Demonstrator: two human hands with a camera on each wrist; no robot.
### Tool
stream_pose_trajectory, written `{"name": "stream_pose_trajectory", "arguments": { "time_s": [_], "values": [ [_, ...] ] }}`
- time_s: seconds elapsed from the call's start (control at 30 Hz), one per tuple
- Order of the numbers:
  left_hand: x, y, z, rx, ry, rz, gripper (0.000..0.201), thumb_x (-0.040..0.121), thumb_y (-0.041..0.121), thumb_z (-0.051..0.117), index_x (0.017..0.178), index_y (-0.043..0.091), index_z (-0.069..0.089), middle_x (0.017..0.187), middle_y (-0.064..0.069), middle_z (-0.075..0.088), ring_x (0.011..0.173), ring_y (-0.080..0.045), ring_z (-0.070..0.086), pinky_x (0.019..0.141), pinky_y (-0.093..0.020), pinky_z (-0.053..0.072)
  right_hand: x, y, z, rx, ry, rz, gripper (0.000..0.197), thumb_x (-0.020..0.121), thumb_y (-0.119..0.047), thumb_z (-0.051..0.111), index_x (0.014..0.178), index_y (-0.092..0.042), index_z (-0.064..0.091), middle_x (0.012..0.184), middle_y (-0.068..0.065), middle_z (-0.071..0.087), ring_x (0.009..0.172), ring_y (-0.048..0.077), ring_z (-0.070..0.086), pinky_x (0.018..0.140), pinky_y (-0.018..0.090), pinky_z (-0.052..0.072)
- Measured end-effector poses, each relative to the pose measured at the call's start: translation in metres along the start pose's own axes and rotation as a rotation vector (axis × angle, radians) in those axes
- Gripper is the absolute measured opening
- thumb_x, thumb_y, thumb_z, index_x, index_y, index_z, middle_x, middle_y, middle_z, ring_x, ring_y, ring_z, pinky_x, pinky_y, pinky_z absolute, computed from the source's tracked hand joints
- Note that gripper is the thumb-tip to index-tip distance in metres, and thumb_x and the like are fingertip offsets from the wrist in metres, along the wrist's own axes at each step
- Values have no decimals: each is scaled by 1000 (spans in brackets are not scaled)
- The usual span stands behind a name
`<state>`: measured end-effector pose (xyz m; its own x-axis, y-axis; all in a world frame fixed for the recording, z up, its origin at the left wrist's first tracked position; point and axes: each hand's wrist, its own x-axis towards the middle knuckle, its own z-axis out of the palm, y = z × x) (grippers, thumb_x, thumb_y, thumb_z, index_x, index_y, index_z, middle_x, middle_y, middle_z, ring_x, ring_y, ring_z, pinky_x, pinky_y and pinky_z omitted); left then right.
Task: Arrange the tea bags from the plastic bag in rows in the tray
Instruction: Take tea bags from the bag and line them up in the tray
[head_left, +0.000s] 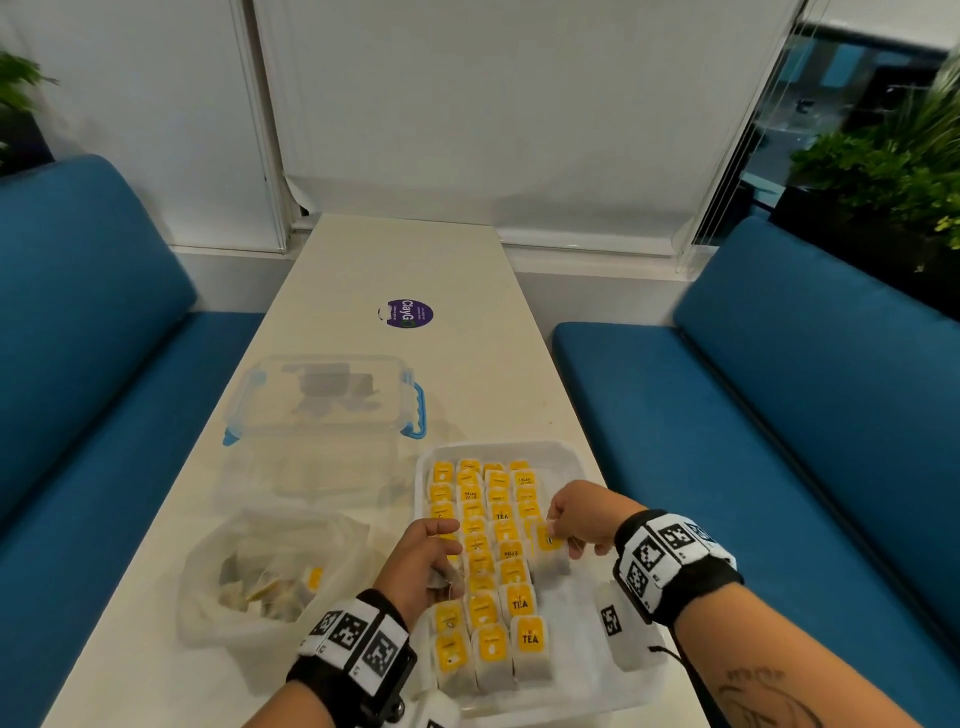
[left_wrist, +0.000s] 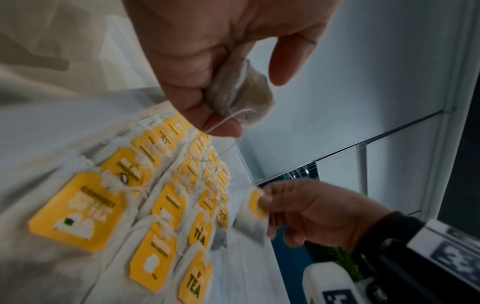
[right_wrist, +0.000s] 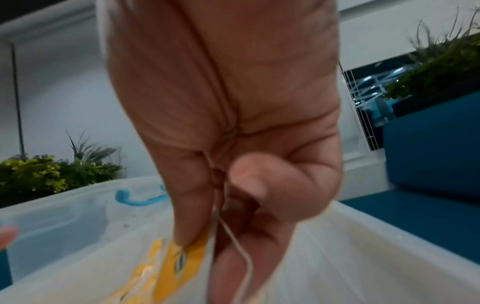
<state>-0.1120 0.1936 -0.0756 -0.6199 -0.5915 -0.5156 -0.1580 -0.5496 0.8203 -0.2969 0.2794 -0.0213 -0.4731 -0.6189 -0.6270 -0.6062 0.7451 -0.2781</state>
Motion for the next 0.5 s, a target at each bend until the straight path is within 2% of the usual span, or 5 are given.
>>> {"name": "stream_pose_trajectory", "arguments": {
  "time_s": [0.13, 0.3, 0.4, 0.5],
  "values": [
    [2, -1, -1, 37, 15, 9, 46, 76, -20, 27, 91, 13, 54, 90, -9, 49, 57, -20, 46, 50, -27, 45, 7, 4, 6, -195, -182, 28, 20, 96, -20, 49, 104, -4, 59, 72, 4, 62, 53, 6, 52, 49, 12, 40],
    [2, -4, 3, 92, 27, 31, 40, 81, -20, 34, 88, 15, 52, 89, -8, 48, 60, -18, 46, 45, -23, 46, 32, 8, 18, -212, -204, 114, 17, 92, -19, 56, 87, -3, 58, 40, -3, 60, 40, 7, 57, 62, 25, 49],
    [-3, -7, 2, 111, 5, 55, 29, 86, -12, 42, 89, 15, 52, 95, -6, 48, 66, -18, 50, 49, -22, 50, 40, 6, 21, -221, -223, 144, 24, 92, -19, 57, 73, -5, 55, 37, -2, 59, 40, 7, 57, 66, 26, 50],
    [-7, -10, 0, 109, -5, 68, 29, 84, -15, 43, 88, 12, 53, 97, -8, 49, 70, -21, 52, 52, -23, 53, 46, 3, 26, -249, -239, 174, 26, 93, -21, 57, 72, -5, 55, 37, -2, 59, 44, 8, 57, 69, 27, 49]
  ]
}}
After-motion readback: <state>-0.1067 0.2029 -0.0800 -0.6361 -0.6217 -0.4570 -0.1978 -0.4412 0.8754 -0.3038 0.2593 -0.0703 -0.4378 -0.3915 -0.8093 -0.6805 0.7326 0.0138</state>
